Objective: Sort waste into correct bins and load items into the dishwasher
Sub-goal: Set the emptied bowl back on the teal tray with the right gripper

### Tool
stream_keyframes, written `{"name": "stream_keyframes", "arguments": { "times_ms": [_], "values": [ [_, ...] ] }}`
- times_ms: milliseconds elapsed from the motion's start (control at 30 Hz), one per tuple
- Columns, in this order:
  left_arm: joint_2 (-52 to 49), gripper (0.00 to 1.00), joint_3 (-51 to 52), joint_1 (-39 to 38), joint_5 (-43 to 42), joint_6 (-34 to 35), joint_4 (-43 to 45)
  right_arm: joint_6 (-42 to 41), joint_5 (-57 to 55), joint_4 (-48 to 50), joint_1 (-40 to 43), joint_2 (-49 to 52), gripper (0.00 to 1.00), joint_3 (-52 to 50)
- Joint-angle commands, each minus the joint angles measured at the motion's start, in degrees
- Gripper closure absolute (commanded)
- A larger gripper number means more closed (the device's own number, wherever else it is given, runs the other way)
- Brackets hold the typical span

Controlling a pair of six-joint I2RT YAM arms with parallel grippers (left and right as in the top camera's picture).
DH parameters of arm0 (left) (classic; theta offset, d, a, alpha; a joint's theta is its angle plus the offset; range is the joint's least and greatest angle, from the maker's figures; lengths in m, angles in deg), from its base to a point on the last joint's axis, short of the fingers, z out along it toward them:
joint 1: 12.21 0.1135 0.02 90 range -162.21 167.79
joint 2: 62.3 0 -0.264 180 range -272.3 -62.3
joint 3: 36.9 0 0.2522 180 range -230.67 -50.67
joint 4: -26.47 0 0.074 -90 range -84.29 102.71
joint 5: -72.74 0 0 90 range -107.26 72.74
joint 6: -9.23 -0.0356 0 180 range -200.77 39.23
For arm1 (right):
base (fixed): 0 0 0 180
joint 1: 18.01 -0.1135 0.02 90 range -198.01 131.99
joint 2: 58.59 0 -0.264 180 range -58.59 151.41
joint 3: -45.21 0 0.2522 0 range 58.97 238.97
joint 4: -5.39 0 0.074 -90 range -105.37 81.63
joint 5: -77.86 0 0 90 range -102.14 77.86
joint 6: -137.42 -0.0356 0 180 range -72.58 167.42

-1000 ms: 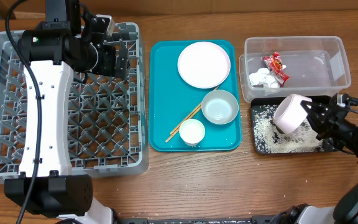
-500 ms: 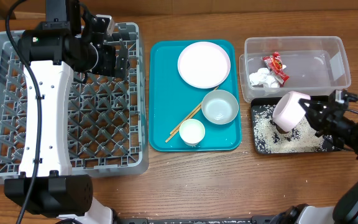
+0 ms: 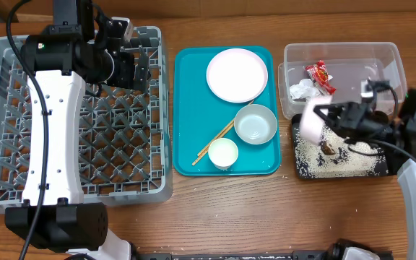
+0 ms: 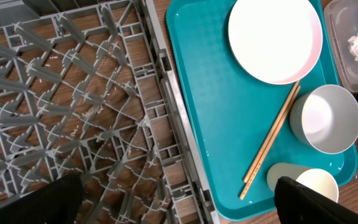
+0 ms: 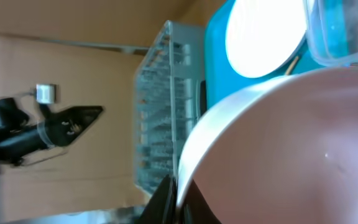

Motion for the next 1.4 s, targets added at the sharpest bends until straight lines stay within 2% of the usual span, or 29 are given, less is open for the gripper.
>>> {"name": "stream_keyframes", "arguments": {
  "times_ms": [0,200,400,567,733,967,1267,1300,1367],
  "values": [
    [-0.2,0.0,-1.1,-0.1,0.3,0.8,0.0,-1.7,-19.1,-2.9,-10.0,-0.5,0.96,8.8],
    [-0.2,0.0,-1.1,-0.1,0.3,0.8,0.0,-2.4,-42.1,-6.8,-32.9,9.4,0.96,25.0],
    [-0.2,0.0,-1.1,-0.1,0.3,0.8,0.0,-0.2,-49.3,-7.8,-43.5,25.5,0.96,36.3],
    [-0.2,0.0,-1.1,-0.1,0.3,0.8,0.0,2.2,-51.2,-7.2,-47.8,37.5,0.96,41.7],
    [-0.2,0.0,-1.1,-0.1,0.3,0.8,0.0,5.6,-51.3,-6.3,-51.5,44.4,0.96,42.2],
    [-0.2,0.0,-1.1,-0.1,0.3,0.8,0.0,7.9,-54.2,-5.1,-55.6,48.3,0.96,42.1],
    [-0.2,0.0,-1.1,-0.1,0.3,0.8,0.0,12.0,-54.2,-0.6,-56.2,51.8,0.96,42.1],
    [-0.2,0.0,-1.1,-0.1,0.3,0.8,0.0,12.2,-54.2,-0.4,-56.2,52.0,0.94,42.1],
    [-0.2,0.0,-1.1,-0.1,0.3,0.8,0.0,12.9,-54.2,-0.3,-56.2,52.0,0.81,42.1]
  ]
}}
